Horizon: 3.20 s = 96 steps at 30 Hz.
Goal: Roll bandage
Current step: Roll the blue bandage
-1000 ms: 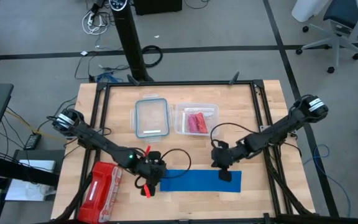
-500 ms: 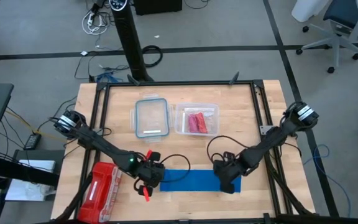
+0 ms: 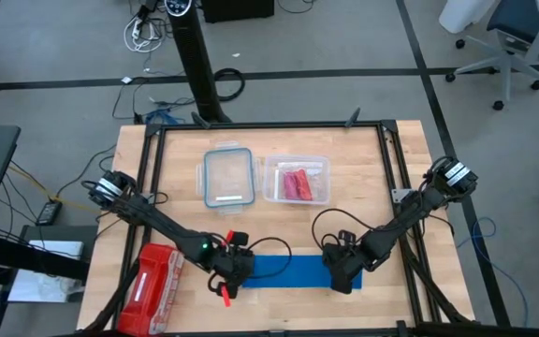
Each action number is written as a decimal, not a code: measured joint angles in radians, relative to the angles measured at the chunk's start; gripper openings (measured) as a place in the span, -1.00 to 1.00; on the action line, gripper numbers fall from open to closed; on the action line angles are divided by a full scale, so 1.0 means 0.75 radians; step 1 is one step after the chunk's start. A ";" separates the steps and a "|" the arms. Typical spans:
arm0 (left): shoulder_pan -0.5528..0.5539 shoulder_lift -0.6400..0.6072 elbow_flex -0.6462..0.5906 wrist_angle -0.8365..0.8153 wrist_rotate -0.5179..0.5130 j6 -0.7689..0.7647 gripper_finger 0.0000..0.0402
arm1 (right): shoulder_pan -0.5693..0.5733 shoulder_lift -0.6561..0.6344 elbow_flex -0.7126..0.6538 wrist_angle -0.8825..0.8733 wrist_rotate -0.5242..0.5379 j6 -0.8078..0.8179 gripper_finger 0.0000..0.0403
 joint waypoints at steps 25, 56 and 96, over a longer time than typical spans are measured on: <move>0.038 0.162 0.033 0.396 -0.068 0.205 -0.20 | -0.005 -0.022 -0.004 0.058 0.045 -0.006 -0.97; 0.040 0.160 0.297 -0.240 0.117 0.110 -0.20 | 0.111 -0.108 -0.004 -0.188 -0.091 0.165 -0.98; 0.144 0.247 0.612 -0.362 0.210 -0.135 -0.20 | 0.110 -0.108 -0.003 -0.213 0.038 0.253 -0.99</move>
